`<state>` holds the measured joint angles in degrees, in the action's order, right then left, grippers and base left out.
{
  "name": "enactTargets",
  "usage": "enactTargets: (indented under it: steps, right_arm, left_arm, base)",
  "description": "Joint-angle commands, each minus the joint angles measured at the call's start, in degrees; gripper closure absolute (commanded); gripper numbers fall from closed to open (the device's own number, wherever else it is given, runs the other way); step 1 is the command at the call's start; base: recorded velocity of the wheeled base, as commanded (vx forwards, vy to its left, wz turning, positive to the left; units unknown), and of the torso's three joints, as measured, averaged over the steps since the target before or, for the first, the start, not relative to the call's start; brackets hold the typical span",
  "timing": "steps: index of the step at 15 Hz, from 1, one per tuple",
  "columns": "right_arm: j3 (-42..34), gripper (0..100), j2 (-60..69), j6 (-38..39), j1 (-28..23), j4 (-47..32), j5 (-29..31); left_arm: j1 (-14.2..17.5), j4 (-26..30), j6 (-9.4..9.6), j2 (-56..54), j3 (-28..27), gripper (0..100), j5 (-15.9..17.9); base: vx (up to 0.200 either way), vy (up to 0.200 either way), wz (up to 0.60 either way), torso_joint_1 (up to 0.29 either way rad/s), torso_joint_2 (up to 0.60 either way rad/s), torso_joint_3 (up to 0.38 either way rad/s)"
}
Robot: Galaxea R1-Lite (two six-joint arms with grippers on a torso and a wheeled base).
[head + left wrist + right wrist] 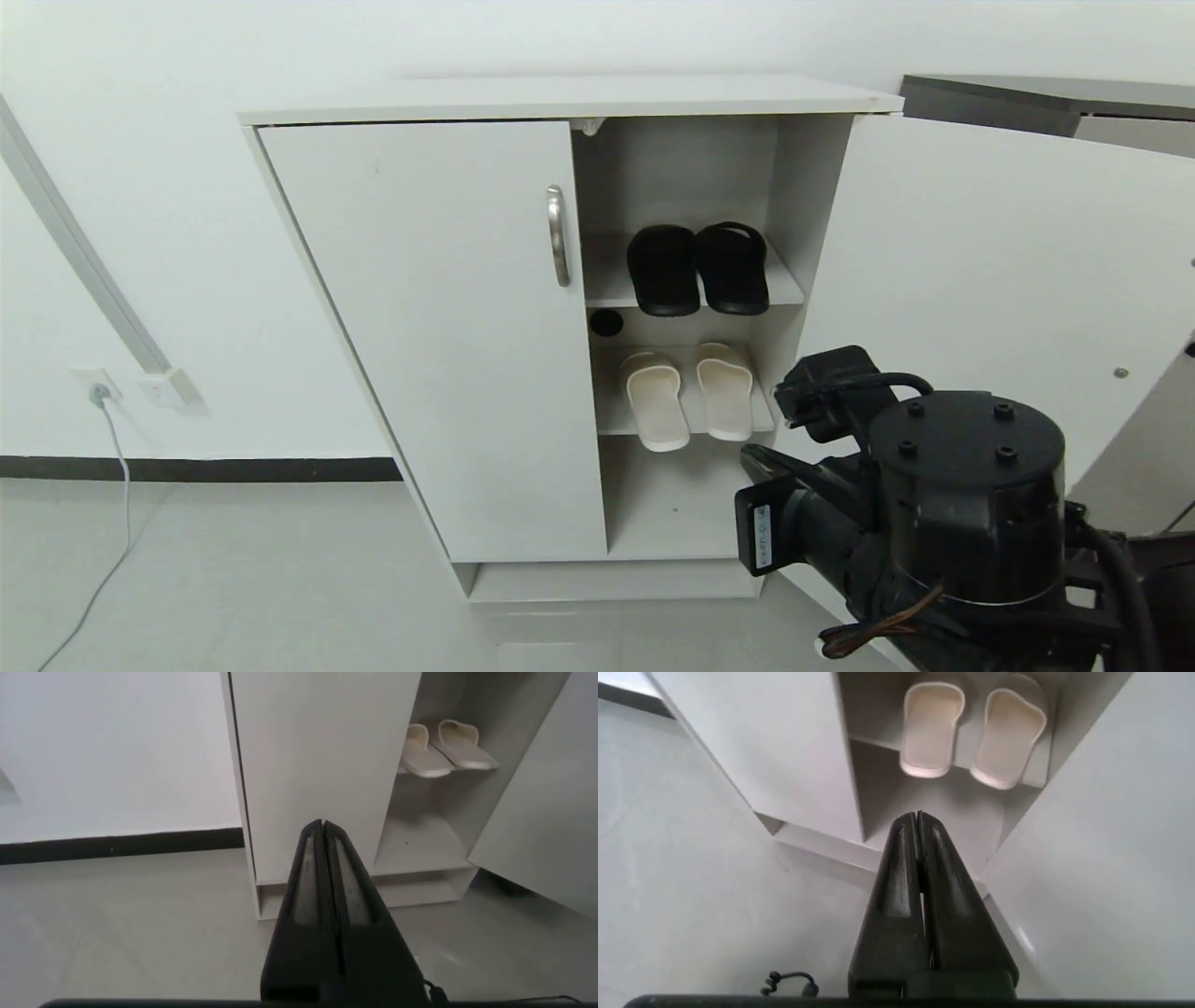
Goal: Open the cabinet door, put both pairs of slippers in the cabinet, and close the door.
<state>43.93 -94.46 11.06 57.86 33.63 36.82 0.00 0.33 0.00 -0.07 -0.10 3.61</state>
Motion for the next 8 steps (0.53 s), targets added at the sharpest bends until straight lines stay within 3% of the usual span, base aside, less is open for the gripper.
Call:
enactTargets:
  steps: [1, 8]
  right_arm:
    - [-0.6, 100, -0.8, -0.2, -0.1, 0.2, 0.0]
    - [-1.2, 100, -1.8, -0.9, -0.5, 0.3, -0.1]
  left_arm:
    - [0.0, 0.0, 0.00, 0.1, 0.0, 100, 0.0]
    - [0.0, 0.0, -0.26, 0.1, 0.0, 100, -0.1]
  base:
    - [-0.200, 0.000, 0.00, 0.002, 0.00, 0.002]
    - [0.000, 0.000, 0.00, 0.000, 0.00, 0.000]
